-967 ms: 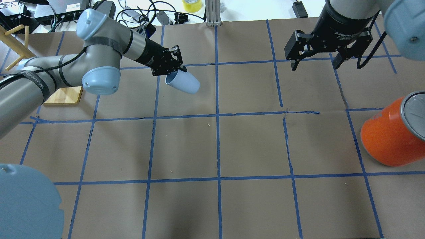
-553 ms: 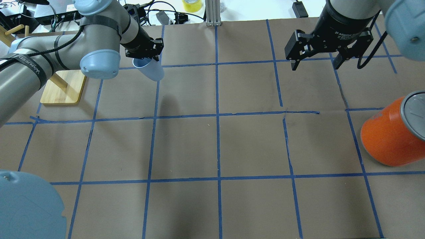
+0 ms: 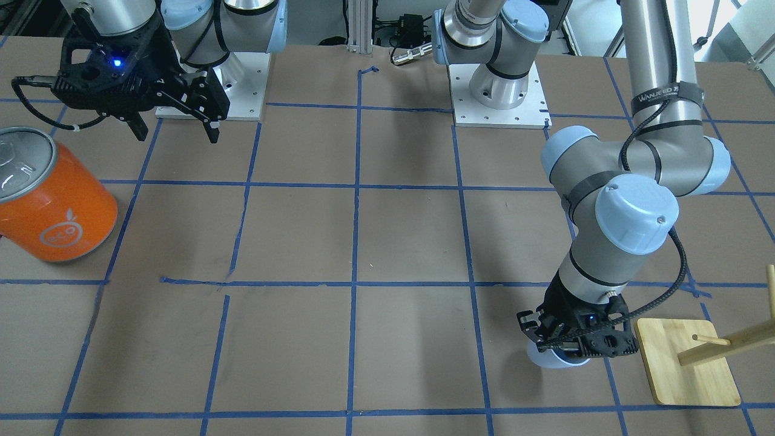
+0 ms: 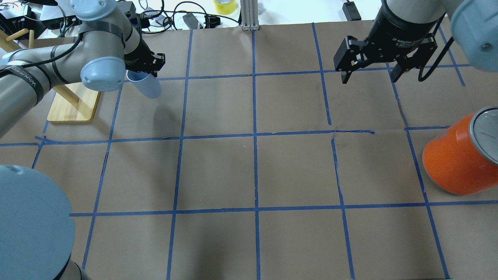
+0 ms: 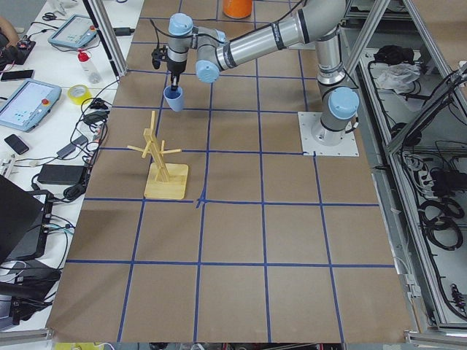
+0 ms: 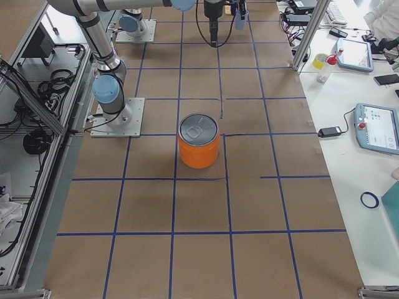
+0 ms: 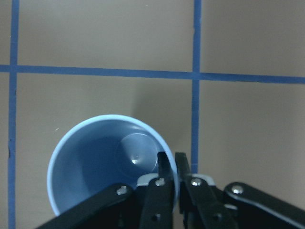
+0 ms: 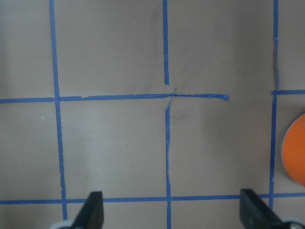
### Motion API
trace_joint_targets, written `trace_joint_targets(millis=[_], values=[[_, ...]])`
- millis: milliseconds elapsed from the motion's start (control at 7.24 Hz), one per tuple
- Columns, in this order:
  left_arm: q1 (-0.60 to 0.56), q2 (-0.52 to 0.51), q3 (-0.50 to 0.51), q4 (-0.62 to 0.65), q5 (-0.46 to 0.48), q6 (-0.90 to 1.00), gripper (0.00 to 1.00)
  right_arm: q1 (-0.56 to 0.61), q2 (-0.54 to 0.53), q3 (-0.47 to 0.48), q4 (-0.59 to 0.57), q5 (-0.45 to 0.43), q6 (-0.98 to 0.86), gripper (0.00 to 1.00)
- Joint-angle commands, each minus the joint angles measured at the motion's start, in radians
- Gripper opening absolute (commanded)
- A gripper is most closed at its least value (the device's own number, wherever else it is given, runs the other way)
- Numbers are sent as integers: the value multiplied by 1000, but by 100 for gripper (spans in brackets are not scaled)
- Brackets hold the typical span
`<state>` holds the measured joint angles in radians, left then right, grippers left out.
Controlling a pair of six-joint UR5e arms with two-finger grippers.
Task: Flip cup
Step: 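Lift and turn the white cup upright with the left gripper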
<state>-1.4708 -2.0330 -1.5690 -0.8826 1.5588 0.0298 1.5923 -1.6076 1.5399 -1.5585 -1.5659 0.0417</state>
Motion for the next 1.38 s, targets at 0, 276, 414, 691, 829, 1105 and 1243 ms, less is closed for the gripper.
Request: trace_joint_targets(millis=[0,276,414,691,829,1105,1243], values=[[12,-35,-5,7,4,-4,0,0,0,6,-2,1,1,100],[10,-36,-6,4,32,-4,0,0,0,6,-2,1,1,100],[10,-35,-6,5,33,-4,0,0,0,9,-2,1,1,100],[10,-36,-11,7,32,-7,0,0,0,11,-2,1,0,100],[10,-33,-17,8,33,-2,24,0,0,11,-2,1,0,100],[10,-36,-20,8,32,-20,75,0,0,11,-2,1,0,100],[10,-33,-22,11,29,-21,96,0,0,11,-2,1,1,100]])
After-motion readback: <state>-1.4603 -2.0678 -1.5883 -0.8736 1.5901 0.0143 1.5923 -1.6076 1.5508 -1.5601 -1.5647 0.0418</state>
